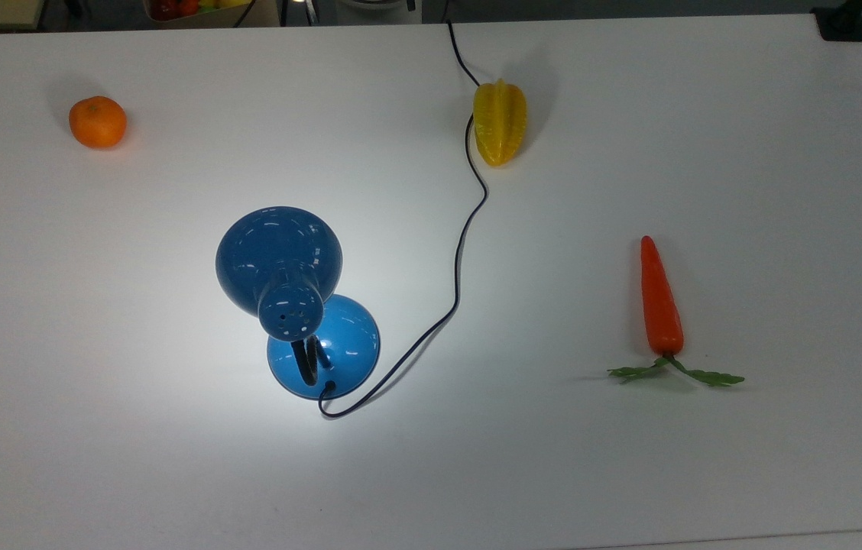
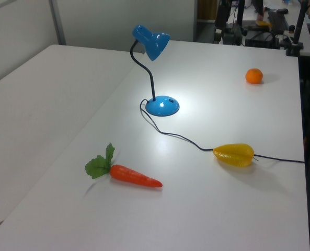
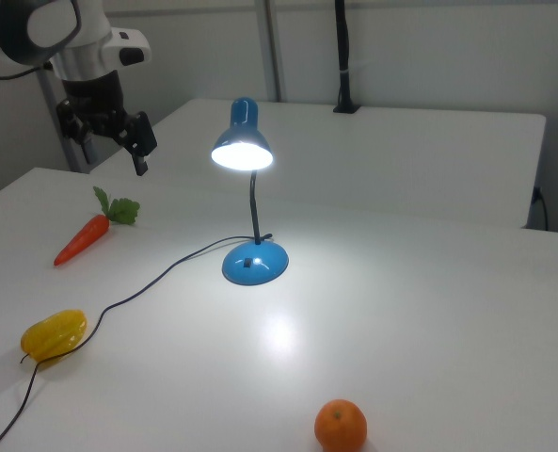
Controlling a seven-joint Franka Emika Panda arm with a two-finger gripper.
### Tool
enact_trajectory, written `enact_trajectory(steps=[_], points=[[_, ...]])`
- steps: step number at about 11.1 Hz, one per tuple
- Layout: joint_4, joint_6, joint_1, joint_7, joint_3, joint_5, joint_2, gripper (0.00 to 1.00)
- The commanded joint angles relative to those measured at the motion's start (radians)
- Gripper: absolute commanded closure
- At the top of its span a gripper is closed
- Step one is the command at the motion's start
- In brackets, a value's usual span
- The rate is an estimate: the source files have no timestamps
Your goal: Turn on desk lamp
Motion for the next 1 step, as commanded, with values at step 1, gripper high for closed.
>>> enact_trajectory(steps=[1], points=[[-0.039,0.027,0.019,-0.019,-0.019,0.01,-0.028,0.0]])
